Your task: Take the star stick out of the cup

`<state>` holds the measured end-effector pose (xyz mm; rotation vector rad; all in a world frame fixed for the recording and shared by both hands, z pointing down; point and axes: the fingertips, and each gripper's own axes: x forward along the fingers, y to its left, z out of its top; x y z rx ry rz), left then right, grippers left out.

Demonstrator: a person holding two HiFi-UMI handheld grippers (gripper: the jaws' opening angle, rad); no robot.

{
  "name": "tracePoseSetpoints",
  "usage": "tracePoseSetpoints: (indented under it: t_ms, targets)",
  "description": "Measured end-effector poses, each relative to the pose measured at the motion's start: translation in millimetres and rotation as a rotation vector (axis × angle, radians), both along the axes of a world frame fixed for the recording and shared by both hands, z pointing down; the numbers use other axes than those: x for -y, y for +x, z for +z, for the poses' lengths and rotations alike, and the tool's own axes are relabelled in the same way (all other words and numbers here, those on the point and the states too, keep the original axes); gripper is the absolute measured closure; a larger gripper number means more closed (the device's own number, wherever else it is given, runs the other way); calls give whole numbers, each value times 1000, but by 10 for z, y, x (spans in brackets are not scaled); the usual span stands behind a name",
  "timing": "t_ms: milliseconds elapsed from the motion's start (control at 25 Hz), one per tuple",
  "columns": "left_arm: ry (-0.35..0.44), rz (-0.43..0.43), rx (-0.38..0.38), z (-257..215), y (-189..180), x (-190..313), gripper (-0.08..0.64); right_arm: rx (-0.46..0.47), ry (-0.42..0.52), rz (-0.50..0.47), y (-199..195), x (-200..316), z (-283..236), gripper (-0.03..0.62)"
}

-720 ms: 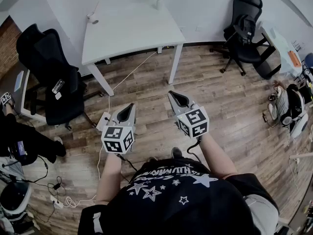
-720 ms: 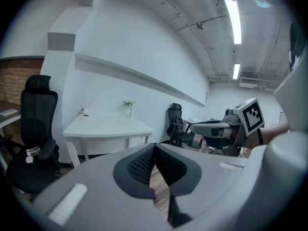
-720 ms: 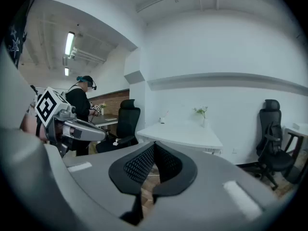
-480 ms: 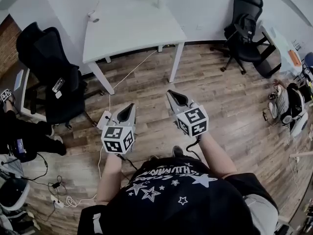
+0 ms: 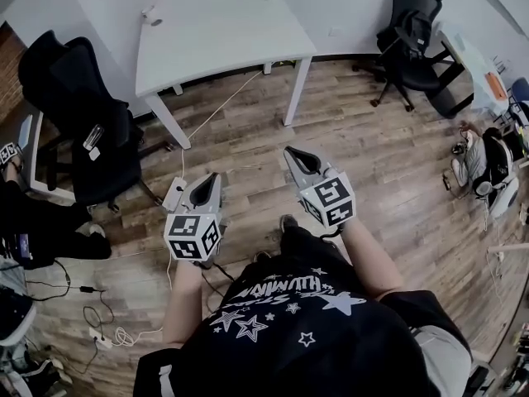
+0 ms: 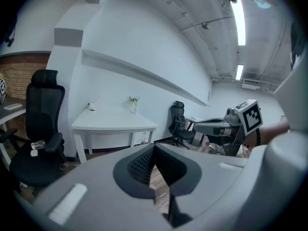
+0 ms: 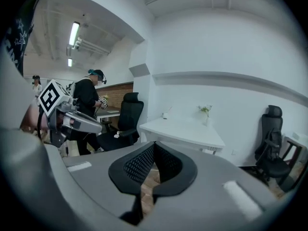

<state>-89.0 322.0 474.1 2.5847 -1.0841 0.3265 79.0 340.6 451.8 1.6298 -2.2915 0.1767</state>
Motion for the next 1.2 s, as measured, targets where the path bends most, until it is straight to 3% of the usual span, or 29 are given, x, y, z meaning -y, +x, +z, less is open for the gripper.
tracePoseSetpoints:
  t_ms: [280,560,960,1200]
  targets:
    - [-41,-49,6,171,-72,302,557,112,-50,60,209,428,259,575]
    - [-44,-99,48,294,27,1165,557,126,-50,20,367,1473,497,575]
    - [-65,-163,95,218,542,2623,557,211,-88,-48,918,3152,464,575]
    - [-38,-185,89,107,859,3279,557,239,-94,-80,1156,3787,479,575]
